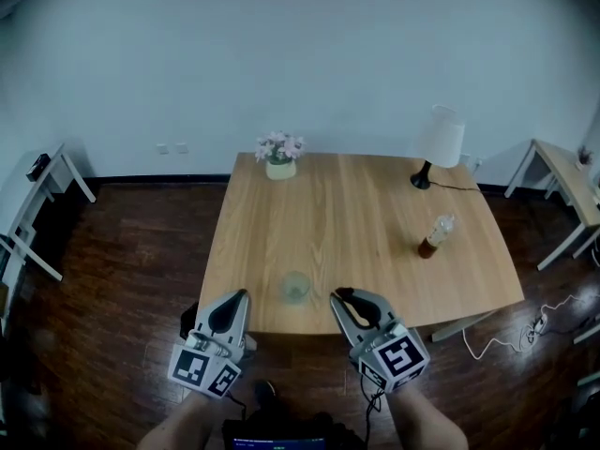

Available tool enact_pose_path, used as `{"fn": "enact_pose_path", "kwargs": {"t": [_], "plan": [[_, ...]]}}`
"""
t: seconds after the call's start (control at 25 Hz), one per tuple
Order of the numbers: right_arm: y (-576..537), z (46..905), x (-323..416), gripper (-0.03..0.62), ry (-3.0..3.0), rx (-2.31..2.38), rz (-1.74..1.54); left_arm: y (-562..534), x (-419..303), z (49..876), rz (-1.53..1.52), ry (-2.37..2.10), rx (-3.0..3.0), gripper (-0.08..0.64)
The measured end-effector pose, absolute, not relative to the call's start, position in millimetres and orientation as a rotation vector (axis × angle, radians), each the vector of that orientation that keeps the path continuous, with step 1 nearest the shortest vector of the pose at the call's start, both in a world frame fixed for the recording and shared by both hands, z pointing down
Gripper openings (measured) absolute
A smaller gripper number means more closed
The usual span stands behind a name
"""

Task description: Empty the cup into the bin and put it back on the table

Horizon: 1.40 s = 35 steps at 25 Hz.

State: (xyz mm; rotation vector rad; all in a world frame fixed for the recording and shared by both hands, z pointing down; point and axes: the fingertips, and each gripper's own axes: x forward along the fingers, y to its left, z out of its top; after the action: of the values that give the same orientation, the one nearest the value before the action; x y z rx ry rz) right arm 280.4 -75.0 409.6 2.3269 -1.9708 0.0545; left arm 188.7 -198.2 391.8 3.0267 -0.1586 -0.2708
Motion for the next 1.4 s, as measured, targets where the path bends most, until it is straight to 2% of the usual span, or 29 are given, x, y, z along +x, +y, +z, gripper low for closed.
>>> {"fn": "enact_pose_path", "kwargs": {"t": [0.16, 0.2, 0.68, 1.4], "plan": [[-46, 406, 271, 0.034, -1.996, 2.272, 0.023, -169, 179, 388, -0.281, -0.19, 3.035, -0.008], [-39, 405, 270, 0.002, -2.005, 2.28, 0.026, -163, 176, 388, -0.282, -0.199, 3.034, -0.008], [17, 386, 258, 0.002, -2.009, 2.339, 0.09, -110, 156, 366, -0.297, -0.232, 3.081, -0.008], [21, 337, 241, 0.0, -1.875, 2.462, 0.06, -123, 114, 311, -0.294, -0.124, 3.11, -0.008]]}}
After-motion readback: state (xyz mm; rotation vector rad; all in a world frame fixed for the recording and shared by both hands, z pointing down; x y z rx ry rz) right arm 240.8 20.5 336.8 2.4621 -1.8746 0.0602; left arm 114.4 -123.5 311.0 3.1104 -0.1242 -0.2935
